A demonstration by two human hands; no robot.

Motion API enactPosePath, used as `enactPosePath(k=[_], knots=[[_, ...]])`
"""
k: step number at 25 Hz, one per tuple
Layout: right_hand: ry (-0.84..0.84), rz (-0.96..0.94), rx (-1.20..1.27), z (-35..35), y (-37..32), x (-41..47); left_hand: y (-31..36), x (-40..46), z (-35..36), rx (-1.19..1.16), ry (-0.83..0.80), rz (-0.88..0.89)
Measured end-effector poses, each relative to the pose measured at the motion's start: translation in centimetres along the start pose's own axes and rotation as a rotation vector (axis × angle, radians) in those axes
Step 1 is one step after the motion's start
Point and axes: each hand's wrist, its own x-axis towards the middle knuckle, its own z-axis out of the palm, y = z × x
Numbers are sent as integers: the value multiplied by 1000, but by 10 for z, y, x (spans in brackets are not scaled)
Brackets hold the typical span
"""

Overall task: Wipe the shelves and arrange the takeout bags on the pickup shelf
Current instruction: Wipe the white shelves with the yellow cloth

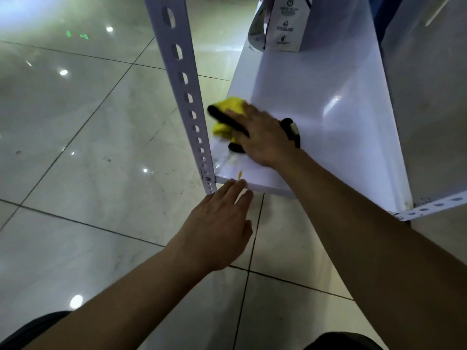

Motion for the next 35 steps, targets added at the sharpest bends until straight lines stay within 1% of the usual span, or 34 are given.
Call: enactPosePath(k=[2,3,5,7,9,13,15,17,19,22,25,27,29,31,33,35], knots=[[-78,-153,45,9,-6,-35,8,-2,-10,23,39,2],[-114,-181,65,8,-5,-42,12,-6,-14,37,45,4],[-135,-143,78,0,-2,-33,21,-16,-22,41,13,15],[-118,-92,49,-1,-10,-27,25,-23,-27,28,-29,13],[-45,-75,58,6,-19,-37,27,-25,-28,19,-67,7],[137,-46,49,31,-37,-92,30,-19,-26,-17,-106,35],[213,-49,-54,35,-28,-112,33,-18,-26,-50,-133,60],[240,-86,-216,31,-5,-135,34,-18,-26,-36,-143,68],[293,-111,-294,23,32,-164,31,-19,-26,-55,-111,80],[291,-44,-359,9,63,-203,25,-23,-30,-90,-91,88],[307,65,-331,19,40,-187,22,-24,-39,-84,-41,91],[300,2,-311,30,7,-154,26,-19,-43,-1,47,77],[304,-58,-309,42,-22,-123,34,-10,-46,62,114,27],[330,-58,-278,53,-41,-104,42,0,-48,29,179,-33],[293,-62,-286,58,-41,-105,50,7,-46,-33,270,-49],[296,-76,-245,49,-19,-125,50,18,-39,-37,307,-34]])
